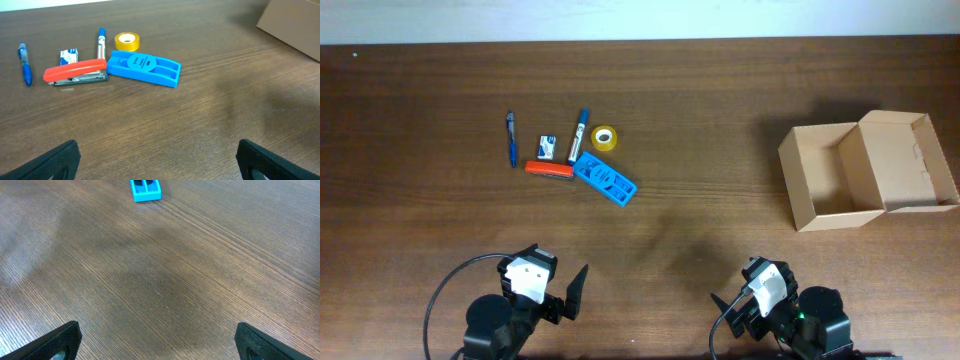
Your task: Pack container
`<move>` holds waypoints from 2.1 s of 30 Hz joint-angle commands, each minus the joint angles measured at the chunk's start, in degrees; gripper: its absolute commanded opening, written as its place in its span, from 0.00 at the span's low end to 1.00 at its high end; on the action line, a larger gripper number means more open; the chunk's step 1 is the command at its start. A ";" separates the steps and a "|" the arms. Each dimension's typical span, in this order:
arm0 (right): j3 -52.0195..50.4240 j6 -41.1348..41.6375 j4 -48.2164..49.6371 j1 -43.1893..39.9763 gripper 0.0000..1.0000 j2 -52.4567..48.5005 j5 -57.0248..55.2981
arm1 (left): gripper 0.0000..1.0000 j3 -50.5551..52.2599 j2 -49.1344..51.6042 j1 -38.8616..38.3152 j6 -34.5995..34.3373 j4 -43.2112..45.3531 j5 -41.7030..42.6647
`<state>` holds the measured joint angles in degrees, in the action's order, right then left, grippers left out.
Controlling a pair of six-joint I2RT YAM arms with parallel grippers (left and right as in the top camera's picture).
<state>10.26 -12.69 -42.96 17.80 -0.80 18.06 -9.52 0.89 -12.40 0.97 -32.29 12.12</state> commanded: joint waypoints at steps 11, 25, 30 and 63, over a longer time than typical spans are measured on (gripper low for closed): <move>-0.28 -0.39 0.35 0.57 0.99 0.66 0.72 | 1.00 0.15 -0.59 0.24 -0.55 0.20 -0.15; -0.28 -0.42 0.35 0.57 0.99 0.66 0.72 | 0.99 0.15 -0.61 0.24 -0.55 0.20 -0.15; -0.28 -0.37 0.37 0.57 0.99 0.66 0.85 | 1.00 0.15 -0.59 0.24 -0.55 0.20 -0.15; 41.00 29.33 3.17 0.46 0.99 -49.53 -19.08 | 1.00 0.15 -0.59 0.24 -0.55 0.20 -0.15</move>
<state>47.09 18.83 -39.40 17.93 -46.41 3.33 -9.50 0.64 -12.40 0.97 -32.27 12.10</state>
